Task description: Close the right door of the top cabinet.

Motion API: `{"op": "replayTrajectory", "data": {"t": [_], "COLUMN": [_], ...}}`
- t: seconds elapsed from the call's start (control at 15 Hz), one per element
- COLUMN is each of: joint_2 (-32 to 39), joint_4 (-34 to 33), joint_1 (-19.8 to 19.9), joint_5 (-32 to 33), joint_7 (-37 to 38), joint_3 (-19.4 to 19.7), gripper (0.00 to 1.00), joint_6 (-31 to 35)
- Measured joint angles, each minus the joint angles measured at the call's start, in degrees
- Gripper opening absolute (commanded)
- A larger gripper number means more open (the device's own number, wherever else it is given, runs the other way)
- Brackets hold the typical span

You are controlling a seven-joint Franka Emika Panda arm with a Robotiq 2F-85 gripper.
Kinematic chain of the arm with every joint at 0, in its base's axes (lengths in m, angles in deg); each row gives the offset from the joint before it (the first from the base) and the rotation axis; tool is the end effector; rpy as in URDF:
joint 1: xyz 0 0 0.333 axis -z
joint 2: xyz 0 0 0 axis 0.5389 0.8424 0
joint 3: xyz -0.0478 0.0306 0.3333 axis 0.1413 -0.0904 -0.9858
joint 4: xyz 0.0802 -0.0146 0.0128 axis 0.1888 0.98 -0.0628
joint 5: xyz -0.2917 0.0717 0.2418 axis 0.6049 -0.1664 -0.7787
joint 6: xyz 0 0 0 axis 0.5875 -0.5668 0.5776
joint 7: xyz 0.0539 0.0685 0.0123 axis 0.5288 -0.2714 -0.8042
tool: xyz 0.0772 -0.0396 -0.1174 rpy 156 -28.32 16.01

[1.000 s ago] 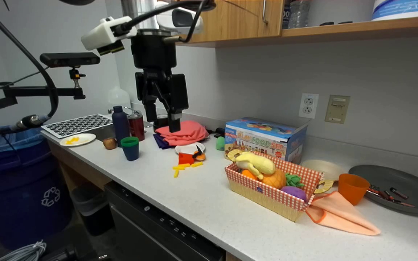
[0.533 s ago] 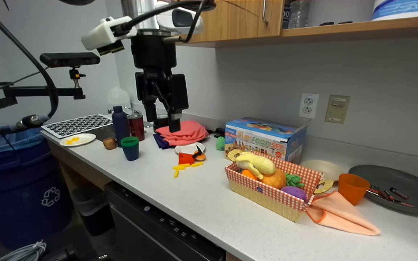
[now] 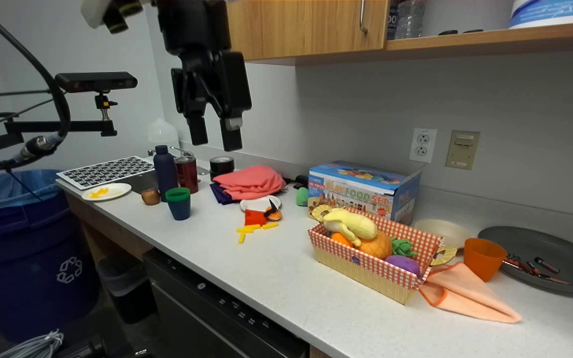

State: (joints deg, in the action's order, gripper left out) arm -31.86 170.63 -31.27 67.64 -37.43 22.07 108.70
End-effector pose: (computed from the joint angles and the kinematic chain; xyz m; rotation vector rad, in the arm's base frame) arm 0.3149 -0.0218 0.5185 3.0322 -0.0567 0.0472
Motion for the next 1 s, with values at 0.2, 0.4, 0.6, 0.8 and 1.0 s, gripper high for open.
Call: {"op": "replayTrajectory", "data": {"t": [0.2, 0.4, 0.6, 0.8, 1.0], "joint_2": [-4.2, -6.7, -7.0, -6.9, -7.0], "joint_4": [-2.5, -3.2, -3.2, -3.1, -4.3], "joint_1": [1.2, 1.8, 1.9, 1.9, 2.7], "joint_5": [2.3, 3.2, 3.2, 3.2, 4.9], "joint_7": [0.0, 0.0, 0.0, 0.1, 1.4], "joint_3": [0.2, 0.4, 0.4, 0.4, 0.5], "gripper": [1.0, 1.0, 1.0, 1.0, 1.0], "joint_6": [-3.3, -3.9, -3.9, -3.9, -3.5]}}
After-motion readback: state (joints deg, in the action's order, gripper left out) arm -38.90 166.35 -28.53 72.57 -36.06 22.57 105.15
